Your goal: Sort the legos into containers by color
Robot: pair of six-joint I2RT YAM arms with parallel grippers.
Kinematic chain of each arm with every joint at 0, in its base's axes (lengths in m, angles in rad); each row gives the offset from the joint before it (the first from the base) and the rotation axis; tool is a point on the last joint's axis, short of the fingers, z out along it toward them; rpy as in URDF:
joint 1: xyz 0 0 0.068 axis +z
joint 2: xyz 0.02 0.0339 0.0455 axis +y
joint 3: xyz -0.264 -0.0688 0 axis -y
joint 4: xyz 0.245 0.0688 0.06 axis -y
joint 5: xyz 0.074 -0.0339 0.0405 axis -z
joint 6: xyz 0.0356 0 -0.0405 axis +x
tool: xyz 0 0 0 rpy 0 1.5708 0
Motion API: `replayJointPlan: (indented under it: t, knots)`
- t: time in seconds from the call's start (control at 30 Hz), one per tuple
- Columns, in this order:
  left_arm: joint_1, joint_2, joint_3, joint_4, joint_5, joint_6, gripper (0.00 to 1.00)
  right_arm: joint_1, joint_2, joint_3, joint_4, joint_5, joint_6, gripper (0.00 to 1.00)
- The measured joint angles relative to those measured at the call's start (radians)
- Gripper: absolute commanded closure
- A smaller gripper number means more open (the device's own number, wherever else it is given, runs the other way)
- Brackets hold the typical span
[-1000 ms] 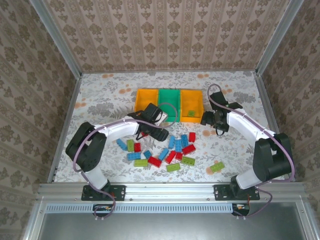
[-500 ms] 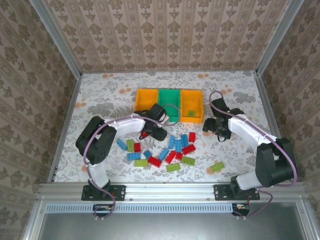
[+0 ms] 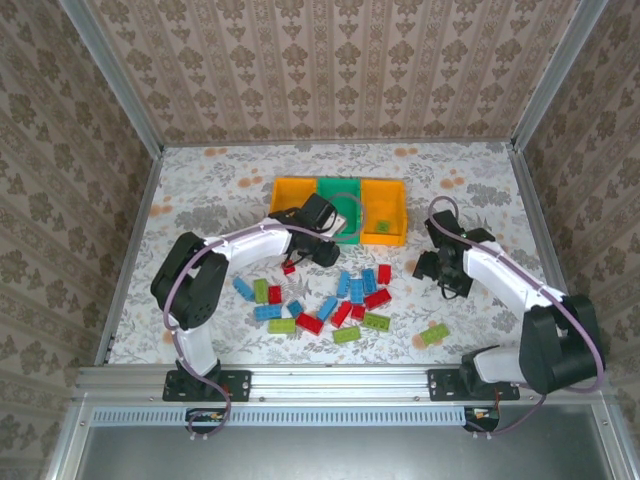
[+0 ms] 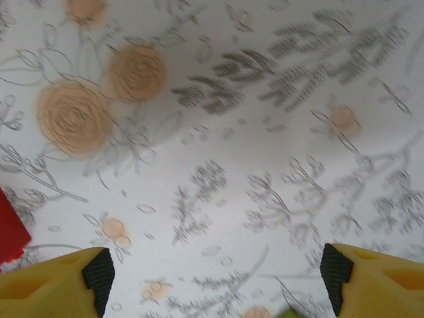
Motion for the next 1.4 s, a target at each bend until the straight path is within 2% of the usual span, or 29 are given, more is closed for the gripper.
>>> replayJointPlan:
  t: [0.17,0.33,0.53,0.77,0.9,1.07,1.17,1.2,1.4]
  knots:
    - [0.000,0.000,0.154,0.019,0.081,0.000,0.73,-0.001,-0.119,-0.063,-0.078,-0.031,0.086,0.09]
    - [-0.005,0.034,0.316,0.056,0.184,0.001,0.73,-0.003,-0.153,-0.091,-0.146,-0.093,0.154,0.09]
    - [-0.010,0.202,0.507,0.076,0.278,0.001,0.71,-0.003,-0.206,-0.211,-0.131,-0.198,0.289,0.13]
    - [-0.010,0.392,0.620,0.039,0.305,-0.021,0.68,-0.003,-0.254,-0.303,-0.082,-0.272,0.413,0.17]
    - [-0.010,0.436,0.656,0.020,0.308,-0.047,0.54,-0.003,-0.254,-0.309,-0.051,-0.294,0.446,0.19]
    - [-0.010,0.438,0.671,0.018,0.315,-0.076,0.27,-0.003,-0.232,-0.327,0.003,-0.323,0.475,0.21]
    - [-0.011,0.438,0.672,0.036,0.320,-0.088,0.04,-0.003,-0.208,-0.328,0.019,-0.330,0.475,0.23]
    - [-0.013,0.434,0.668,0.050,0.322,-0.092,0.00,-0.003,-0.203,-0.328,0.023,-0.330,0.475,0.24]
    - [-0.016,0.332,0.544,0.096,0.290,-0.098,0.00,-0.002,-0.166,-0.332,0.024,-0.330,0.465,0.34]
